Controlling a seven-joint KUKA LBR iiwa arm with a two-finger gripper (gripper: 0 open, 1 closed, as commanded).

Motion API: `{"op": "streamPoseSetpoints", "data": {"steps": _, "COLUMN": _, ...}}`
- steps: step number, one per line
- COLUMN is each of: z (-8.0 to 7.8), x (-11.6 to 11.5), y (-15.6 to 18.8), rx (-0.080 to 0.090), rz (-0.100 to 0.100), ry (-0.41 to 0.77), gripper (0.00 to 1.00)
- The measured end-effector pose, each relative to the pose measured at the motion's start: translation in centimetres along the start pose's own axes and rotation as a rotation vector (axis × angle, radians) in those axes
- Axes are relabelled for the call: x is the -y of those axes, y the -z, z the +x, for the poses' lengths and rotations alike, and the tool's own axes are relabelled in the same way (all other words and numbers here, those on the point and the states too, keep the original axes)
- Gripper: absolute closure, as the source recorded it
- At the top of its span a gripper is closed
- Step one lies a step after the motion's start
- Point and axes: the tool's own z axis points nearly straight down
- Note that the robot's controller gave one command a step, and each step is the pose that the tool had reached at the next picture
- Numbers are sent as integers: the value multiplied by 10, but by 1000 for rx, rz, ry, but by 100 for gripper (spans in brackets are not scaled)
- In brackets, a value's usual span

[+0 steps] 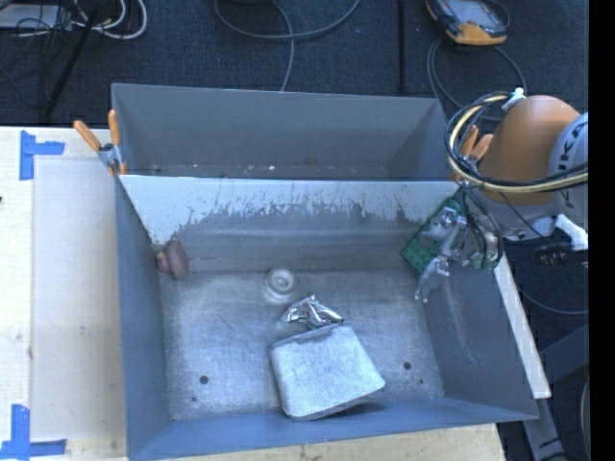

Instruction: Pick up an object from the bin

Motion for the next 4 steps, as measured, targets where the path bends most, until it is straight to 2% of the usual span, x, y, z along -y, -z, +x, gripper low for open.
{"op": "streamPoseSetpoints", "data": {"steps": 1, "z": 57, "x": -88, "y": -25, "rx": -2, "rz": -4, "ry": -52, "gripper": 0}}
{"op": "streamPoseSetpoints", "data": {"steps": 2, "z": 141, "x": -109, "y": -35, "rx": 0, "rz": 0, "ry": 144, "gripper": 0}}
{"op": "streamPoseSetpoints", "data": {"steps": 3, "z": 142, "x": -89, "y": -47, "rx": 1, "rz": 1, "ry": 536, "gripper": 0}}
{"op": "streamPoseSetpoints", "data": {"steps": 4, "z": 103, "x": -129, "y": -62, "rx": 3, "rz": 1, "ry": 472, "gripper": 0}}
